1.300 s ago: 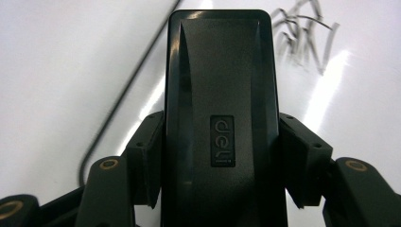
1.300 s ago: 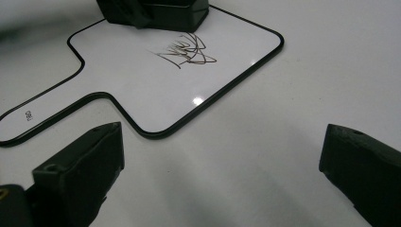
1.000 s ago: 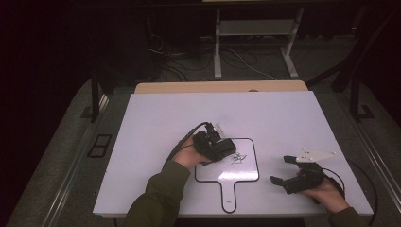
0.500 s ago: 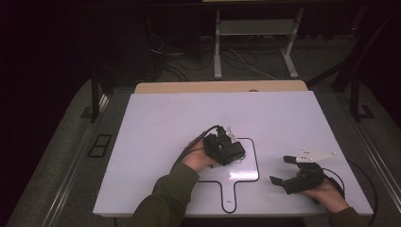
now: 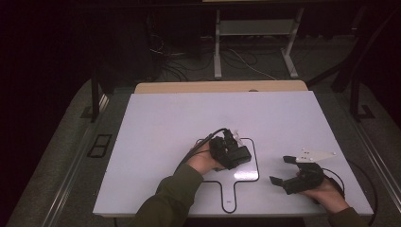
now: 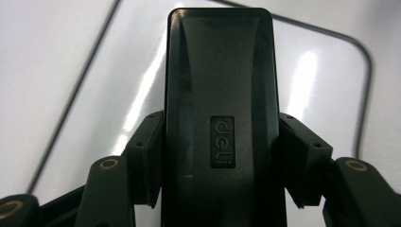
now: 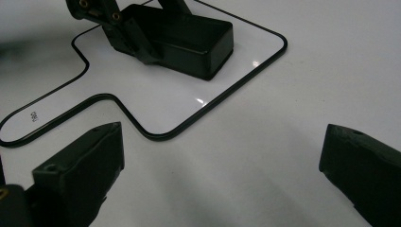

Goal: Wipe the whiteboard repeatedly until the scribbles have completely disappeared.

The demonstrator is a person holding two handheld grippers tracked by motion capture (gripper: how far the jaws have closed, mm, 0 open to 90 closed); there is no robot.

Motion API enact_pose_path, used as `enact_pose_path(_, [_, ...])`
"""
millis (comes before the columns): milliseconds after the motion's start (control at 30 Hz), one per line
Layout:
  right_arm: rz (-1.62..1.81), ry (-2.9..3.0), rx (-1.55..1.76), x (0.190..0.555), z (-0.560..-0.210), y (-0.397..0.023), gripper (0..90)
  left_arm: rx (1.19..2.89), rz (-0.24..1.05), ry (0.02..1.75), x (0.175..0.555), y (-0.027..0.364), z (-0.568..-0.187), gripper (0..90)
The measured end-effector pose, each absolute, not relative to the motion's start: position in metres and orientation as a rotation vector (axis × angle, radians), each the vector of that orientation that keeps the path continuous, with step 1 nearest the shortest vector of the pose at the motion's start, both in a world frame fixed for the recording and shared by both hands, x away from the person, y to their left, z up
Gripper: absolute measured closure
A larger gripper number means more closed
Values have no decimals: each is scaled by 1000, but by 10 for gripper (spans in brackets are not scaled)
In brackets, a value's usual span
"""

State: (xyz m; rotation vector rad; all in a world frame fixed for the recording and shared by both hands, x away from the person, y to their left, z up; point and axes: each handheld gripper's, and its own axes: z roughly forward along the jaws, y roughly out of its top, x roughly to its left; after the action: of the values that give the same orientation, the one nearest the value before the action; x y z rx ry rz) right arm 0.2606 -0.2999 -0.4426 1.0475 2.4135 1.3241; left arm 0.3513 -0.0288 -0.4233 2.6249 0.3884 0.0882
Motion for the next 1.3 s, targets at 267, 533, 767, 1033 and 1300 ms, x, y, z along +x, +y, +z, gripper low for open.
enact_pose_path(267, [1326,2412,1050,260,-442,-300,0,2636,131,426,379,-22,-422,392])
enact_pose_path(533, [1327,2415,1048,261,-442,-301,0,2649,108,390,377,-29,-422,392])
enact_pose_path(767, [1324,2417,1047,261,-442,-300,0,2658,86,301,356,-45,-422,392])
enact_pose_path(1033, [1328,2415,1048,261,-442,-301,0,2630,110,438,386,-36,-423,392])
enact_pose_path(1300, [1330,2417,1049,261,-443,-301,0,2640,123,395,384,-40,-422,392])
